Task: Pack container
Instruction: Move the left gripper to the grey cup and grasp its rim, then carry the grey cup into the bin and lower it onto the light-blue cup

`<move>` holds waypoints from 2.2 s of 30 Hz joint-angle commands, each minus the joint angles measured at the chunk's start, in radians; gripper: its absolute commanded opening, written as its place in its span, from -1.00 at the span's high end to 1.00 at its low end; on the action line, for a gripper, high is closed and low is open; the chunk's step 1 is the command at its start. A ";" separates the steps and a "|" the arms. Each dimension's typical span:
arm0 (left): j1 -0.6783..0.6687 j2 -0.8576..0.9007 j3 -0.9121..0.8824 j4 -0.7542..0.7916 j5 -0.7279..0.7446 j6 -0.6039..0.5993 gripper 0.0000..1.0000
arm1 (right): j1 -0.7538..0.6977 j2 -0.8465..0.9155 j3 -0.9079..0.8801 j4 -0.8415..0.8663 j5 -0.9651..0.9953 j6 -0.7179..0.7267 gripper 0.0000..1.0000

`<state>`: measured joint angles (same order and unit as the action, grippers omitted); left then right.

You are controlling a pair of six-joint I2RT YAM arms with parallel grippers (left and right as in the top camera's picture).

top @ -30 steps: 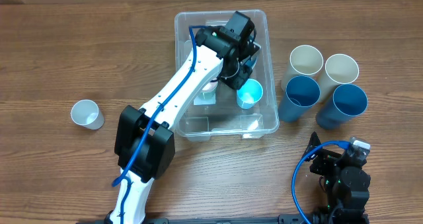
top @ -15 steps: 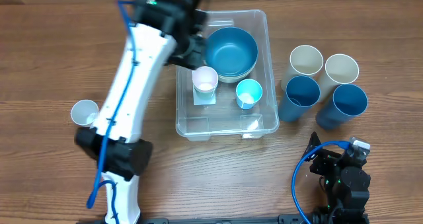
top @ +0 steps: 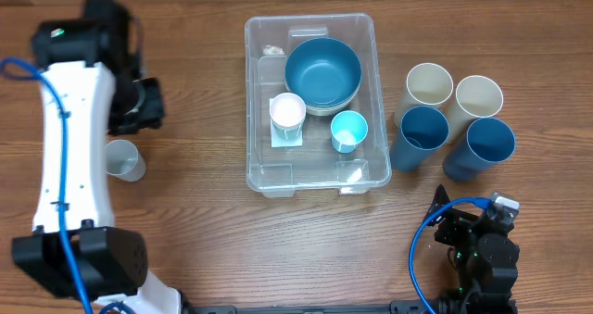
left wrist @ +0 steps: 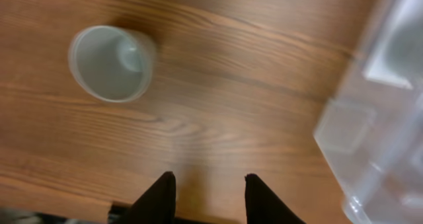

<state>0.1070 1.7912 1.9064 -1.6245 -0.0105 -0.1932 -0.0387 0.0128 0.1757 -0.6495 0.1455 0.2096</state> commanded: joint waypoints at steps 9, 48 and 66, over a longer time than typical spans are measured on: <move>0.322 -0.052 -0.253 0.201 0.142 0.049 -0.08 | -0.003 -0.010 -0.016 -0.005 0.006 0.006 -1.00; 0.436 -0.053 -0.635 0.622 0.156 0.041 0.92 | -0.003 -0.010 -0.016 -0.005 0.006 0.006 -1.00; -0.197 -0.170 0.034 0.322 0.301 0.193 0.92 | -0.003 -0.010 -0.016 -0.005 0.006 0.006 -1.00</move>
<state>0.1104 1.6329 1.9003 -1.3327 0.2653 -0.0647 -0.0387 0.0128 0.1757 -0.6495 0.1455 0.2096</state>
